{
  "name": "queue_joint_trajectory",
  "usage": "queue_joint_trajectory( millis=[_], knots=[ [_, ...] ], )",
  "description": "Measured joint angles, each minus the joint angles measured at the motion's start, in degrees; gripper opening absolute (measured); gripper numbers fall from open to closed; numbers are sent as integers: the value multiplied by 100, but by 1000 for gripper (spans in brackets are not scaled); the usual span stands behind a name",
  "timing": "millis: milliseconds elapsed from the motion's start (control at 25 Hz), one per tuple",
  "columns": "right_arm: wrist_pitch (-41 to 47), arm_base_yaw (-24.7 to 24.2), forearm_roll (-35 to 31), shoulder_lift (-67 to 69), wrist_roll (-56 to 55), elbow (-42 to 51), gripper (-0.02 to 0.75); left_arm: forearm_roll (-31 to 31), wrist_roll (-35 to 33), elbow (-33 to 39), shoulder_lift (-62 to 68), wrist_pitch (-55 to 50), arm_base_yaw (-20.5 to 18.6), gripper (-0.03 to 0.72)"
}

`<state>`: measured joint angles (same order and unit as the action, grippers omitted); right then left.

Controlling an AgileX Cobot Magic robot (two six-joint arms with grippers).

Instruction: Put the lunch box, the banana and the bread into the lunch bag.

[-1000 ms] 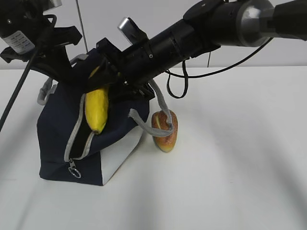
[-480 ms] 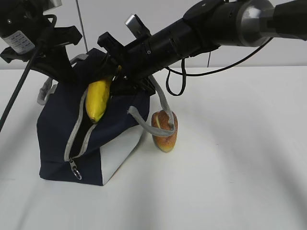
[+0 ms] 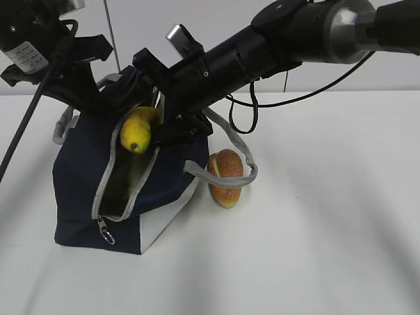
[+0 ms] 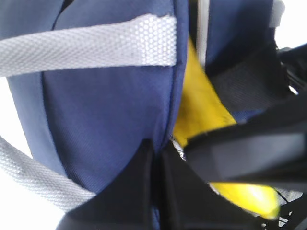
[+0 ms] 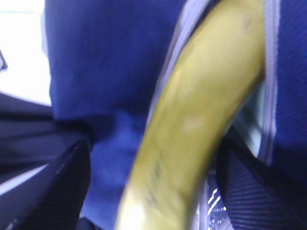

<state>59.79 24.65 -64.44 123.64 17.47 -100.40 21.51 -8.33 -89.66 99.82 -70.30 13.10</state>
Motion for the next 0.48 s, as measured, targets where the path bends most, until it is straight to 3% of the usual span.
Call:
queue_joint_trajectory(
  millis=[480],
  knots=[
    [527,-415,637,-462,107,-62,590,-151,0,0,0,0,0,1]
  ],
)
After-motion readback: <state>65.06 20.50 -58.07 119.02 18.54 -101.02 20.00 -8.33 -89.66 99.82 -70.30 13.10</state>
